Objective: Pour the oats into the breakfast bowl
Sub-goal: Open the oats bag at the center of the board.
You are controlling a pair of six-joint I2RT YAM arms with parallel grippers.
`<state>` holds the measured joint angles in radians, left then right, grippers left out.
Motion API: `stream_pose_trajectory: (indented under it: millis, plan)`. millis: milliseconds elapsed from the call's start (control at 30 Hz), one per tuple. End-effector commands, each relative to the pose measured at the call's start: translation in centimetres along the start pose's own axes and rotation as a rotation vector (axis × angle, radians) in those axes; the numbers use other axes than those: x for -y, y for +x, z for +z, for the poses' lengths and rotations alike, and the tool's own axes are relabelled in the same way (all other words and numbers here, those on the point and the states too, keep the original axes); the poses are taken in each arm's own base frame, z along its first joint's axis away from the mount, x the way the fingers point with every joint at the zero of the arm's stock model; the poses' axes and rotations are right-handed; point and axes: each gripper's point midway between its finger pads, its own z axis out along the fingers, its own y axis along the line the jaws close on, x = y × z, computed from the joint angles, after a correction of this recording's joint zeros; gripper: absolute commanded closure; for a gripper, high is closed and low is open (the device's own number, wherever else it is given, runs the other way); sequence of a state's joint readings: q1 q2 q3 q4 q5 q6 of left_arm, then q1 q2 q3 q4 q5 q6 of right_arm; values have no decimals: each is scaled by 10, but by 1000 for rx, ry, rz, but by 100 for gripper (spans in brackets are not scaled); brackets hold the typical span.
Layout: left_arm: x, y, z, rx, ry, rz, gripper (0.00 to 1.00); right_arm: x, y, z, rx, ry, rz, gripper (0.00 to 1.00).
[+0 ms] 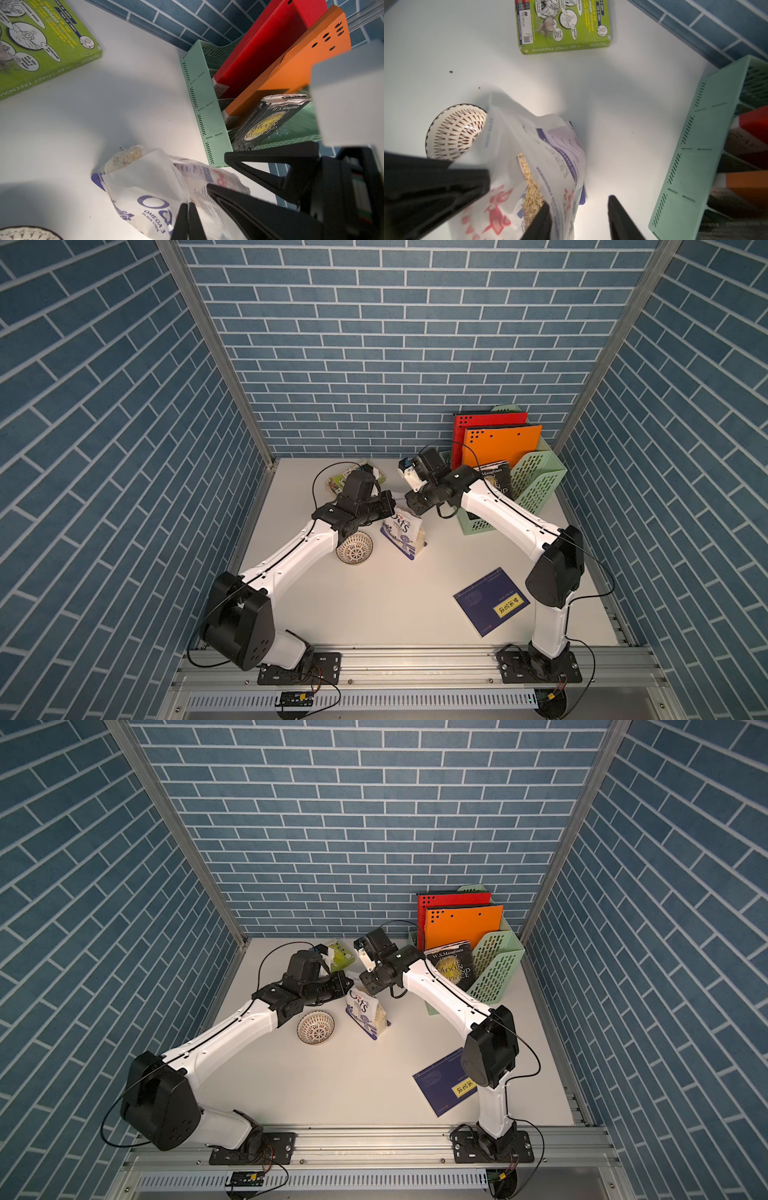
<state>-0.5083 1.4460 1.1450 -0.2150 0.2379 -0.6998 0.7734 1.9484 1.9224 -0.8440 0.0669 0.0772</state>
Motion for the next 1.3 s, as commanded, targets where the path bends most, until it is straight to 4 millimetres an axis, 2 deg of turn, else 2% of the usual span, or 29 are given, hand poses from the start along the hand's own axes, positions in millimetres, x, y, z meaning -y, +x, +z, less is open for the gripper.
stream_pose_trajectory:
  millis: [0,67,167,267,367,500,667,833,967,1067,1167,1267]
  plan:
    - [11,-9,-19,42,23,32,100,28,-6,-18,-8,153,32,79]
    - [4,-2,-20,19,-2,40,100,38,-13,-25,15,202,29,89]
    - [-3,9,-23,-25,-31,57,100,47,-20,-30,18,258,-6,98]
    - [-5,18,-24,-74,-36,78,100,59,-25,-30,11,334,-58,100]
    - [2,20,-26,-113,-6,85,100,68,-34,-30,31,390,-96,100]
    - [21,17,-28,-135,103,31,100,67,-47,-31,84,402,-122,100]
    - [37,8,-29,-129,203,-36,100,49,-44,-18,125,306,-163,100]
    - [35,6,-22,-135,189,-34,100,37,-44,-17,174,189,-152,100]
    - [25,4,-17,-111,142,-17,100,41,-45,-35,250,12,-50,80]
    - [24,2,-15,-102,140,-15,100,49,-41,-60,345,-69,-3,56]
    - [24,2,-13,-105,136,-13,100,54,-25,-80,446,-148,34,30]
    - [25,0,-14,-99,136,-11,100,54,1,-88,524,-187,55,11]
